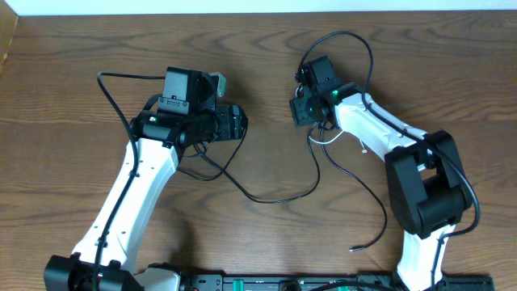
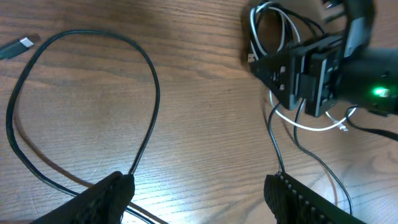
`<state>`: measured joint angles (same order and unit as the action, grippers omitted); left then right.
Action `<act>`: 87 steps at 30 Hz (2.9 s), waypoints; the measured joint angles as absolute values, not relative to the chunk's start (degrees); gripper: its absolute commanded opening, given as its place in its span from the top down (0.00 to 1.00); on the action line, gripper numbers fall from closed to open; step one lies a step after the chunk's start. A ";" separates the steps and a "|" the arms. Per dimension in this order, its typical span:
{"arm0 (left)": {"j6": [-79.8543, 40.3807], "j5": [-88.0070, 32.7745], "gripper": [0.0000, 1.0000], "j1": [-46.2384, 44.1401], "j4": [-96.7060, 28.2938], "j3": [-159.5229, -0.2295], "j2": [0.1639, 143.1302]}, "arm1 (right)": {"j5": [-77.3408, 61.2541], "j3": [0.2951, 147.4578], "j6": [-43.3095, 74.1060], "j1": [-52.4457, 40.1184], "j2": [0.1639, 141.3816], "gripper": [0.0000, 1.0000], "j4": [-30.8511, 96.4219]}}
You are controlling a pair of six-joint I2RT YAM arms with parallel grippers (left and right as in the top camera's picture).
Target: Untangle cables
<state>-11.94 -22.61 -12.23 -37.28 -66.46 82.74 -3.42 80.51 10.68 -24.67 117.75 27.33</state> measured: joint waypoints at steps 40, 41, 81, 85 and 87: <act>-13.50 -26.63 0.42 -25.63 -19.25 -66.46 108.53 | -7.27 80.36 15.55 -13.04 102.59 0.57 50.74; -13.50 -26.63 0.46 -25.63 -19.03 -66.46 109.06 | -7.35 80.36 15.55 -13.04 102.59 0.57 50.74; -13.93 -24.27 0.92 -30.26 -17.61 -65.14 110.24 | -11.25 80.36 15.55 -13.04 102.56 0.58 50.30; -14.41 -25.39 0.92 -30.28 -18.13 -64.14 104.79 | -17.63 80.36 14.00 -13.26 102.56 0.53 50.61; -15.09 -25.61 0.92 -30.26 -18.11 -64.03 96.55 | -20.88 80.36 6.92 -16.60 102.56 0.52 52.49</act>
<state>-15.09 -25.61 -30.26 -18.11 -64.03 96.55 -20.88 80.36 6.92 -16.60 102.56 52.49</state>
